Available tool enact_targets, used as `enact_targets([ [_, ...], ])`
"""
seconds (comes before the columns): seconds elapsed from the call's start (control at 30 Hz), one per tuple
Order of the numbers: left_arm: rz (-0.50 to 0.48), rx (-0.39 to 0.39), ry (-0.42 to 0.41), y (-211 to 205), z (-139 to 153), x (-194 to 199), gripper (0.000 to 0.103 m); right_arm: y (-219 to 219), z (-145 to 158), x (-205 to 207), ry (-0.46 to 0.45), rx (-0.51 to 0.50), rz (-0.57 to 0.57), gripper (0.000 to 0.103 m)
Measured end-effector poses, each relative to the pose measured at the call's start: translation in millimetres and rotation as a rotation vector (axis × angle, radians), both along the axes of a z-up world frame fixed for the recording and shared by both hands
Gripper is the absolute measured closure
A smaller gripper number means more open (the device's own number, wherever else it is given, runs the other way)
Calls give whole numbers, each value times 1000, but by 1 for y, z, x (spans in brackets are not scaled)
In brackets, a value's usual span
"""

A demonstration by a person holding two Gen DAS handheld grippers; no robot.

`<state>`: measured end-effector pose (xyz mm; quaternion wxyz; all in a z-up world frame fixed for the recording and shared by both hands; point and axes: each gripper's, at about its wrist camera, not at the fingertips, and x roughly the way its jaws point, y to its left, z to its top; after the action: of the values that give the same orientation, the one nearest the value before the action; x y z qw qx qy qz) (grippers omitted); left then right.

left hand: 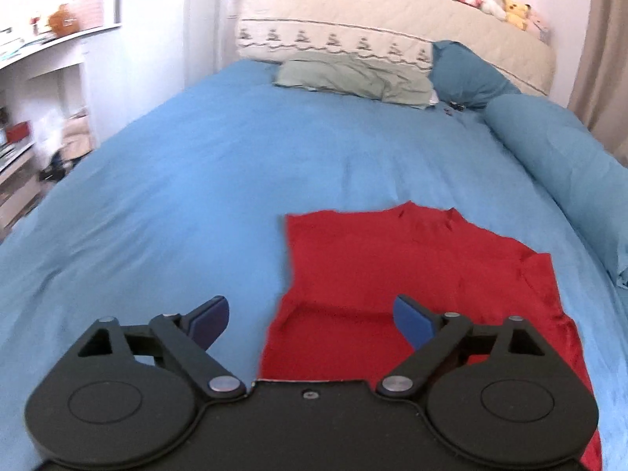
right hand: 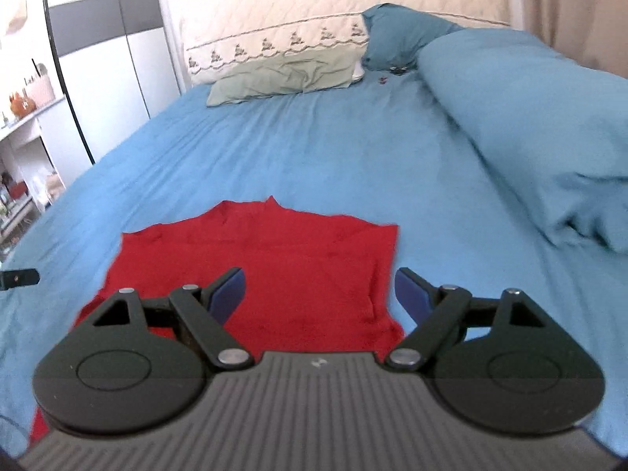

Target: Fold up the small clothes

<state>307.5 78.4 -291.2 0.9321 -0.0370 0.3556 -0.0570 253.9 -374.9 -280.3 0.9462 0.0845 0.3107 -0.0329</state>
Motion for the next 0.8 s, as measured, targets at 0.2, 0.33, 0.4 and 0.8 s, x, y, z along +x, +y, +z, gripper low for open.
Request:
enact_targets([
  [0.2,111,-62,133,21,-1,-90,10,11,16,-100,103,46,-15,4],
  [0.33,169,-91,202,26,-18,-141,10,21,1,-156,186,84,-29,4],
  [0.4,171,-98,228,25,-31,-159,10,26,-10,-179,217,91,-48,4],
  [0.8,184,-80,307,36,-119,-170,38,30,-108,-223,361,142,-196,9],
])
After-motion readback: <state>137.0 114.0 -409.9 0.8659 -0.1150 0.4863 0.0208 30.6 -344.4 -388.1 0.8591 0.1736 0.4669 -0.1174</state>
